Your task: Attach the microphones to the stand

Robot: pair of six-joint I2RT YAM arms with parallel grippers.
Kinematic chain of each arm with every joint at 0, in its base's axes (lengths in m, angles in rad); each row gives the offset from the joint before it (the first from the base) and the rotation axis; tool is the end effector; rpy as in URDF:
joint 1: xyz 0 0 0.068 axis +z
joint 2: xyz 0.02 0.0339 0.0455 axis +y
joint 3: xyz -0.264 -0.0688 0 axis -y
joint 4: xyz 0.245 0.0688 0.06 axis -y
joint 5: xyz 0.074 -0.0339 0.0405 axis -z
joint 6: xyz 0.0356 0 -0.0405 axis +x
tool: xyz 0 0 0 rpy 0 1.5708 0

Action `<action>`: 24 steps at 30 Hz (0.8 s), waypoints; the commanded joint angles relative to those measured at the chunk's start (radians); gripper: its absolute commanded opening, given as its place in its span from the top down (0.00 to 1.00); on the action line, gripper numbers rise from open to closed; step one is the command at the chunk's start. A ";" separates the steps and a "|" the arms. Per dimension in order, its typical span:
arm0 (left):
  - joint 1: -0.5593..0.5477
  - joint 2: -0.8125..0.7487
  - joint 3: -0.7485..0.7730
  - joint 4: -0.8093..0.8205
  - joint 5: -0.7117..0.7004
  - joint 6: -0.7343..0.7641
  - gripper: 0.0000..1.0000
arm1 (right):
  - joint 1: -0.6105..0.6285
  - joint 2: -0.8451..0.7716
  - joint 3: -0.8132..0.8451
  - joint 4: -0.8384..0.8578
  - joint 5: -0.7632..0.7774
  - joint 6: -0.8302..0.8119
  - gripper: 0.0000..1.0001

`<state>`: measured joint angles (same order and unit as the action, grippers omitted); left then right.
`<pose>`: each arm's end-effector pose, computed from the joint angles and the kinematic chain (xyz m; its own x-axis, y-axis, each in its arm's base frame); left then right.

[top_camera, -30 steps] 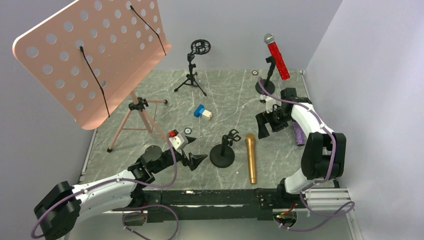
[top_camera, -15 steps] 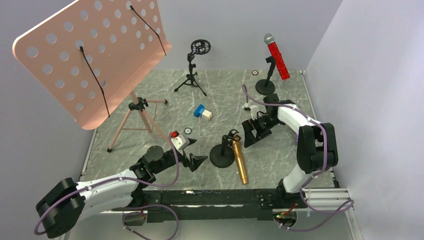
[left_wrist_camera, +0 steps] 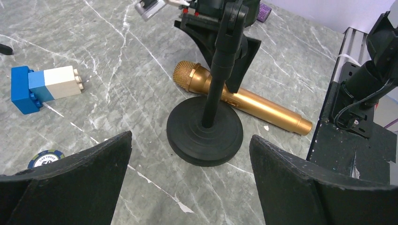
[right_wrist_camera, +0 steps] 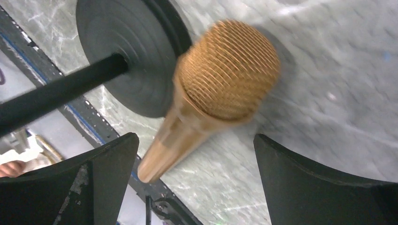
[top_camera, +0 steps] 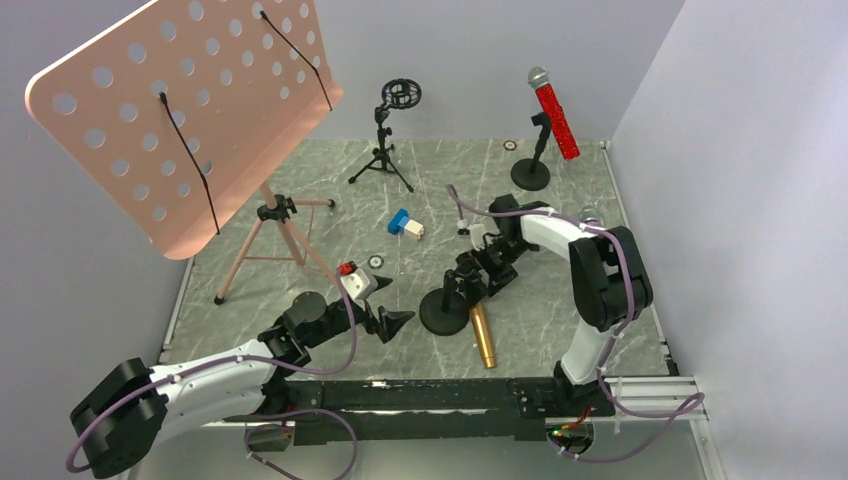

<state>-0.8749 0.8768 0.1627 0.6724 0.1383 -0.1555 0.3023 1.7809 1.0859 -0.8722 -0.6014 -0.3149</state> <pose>0.1147 -0.1449 0.1968 -0.1578 -0.0504 -0.9862 0.8341 0.5278 -0.1604 0.2823 0.1091 0.1575 -0.8311 -0.5267 -0.1787 -0.5309 0.6557 0.5369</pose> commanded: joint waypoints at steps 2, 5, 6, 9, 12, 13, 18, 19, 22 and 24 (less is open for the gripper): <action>-0.001 -0.024 0.013 0.006 -0.018 -0.023 0.01 | 0.118 0.011 0.032 0.072 0.202 0.083 0.00; -0.001 -0.035 0.019 -0.009 -0.027 -0.023 0.01 | 0.122 0.006 0.014 0.097 0.387 0.109 0.01; -0.002 -0.038 0.021 -0.016 -0.028 -0.022 0.01 | 0.121 0.000 0.005 0.106 0.440 0.113 0.01; -0.001 -0.042 0.029 -0.033 -0.031 -0.017 0.01 | 0.102 -0.026 -0.024 0.127 0.560 0.113 0.04; -0.001 -0.038 0.041 -0.046 -0.027 -0.013 0.01 | 0.047 -0.036 -0.044 0.145 0.627 0.100 0.05; -0.001 -0.037 0.046 -0.051 -0.025 -0.014 0.01 | 0.028 -0.041 -0.052 0.149 0.632 0.095 0.08; -0.001 -0.041 0.063 -0.068 -0.025 -0.028 0.01 | -0.005 -0.088 -0.091 0.135 0.575 0.047 0.18; -0.002 -0.043 0.061 -0.061 -0.029 -0.034 0.01 | -0.004 -0.093 -0.101 0.131 0.555 0.040 0.19; -0.002 -0.058 0.050 -0.031 -0.043 -0.062 0.01 | 0.000 -0.104 -0.133 0.125 0.582 0.019 0.22; 0.000 -0.075 0.038 -0.002 -0.066 -0.102 0.01 | -0.005 -0.119 -0.156 0.128 0.627 -0.001 0.23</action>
<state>-0.8749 0.8371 0.1852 0.6006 0.1097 -0.1902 0.2977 1.6909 0.9833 -0.7235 -0.0486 -0.2714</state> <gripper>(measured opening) 0.994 0.783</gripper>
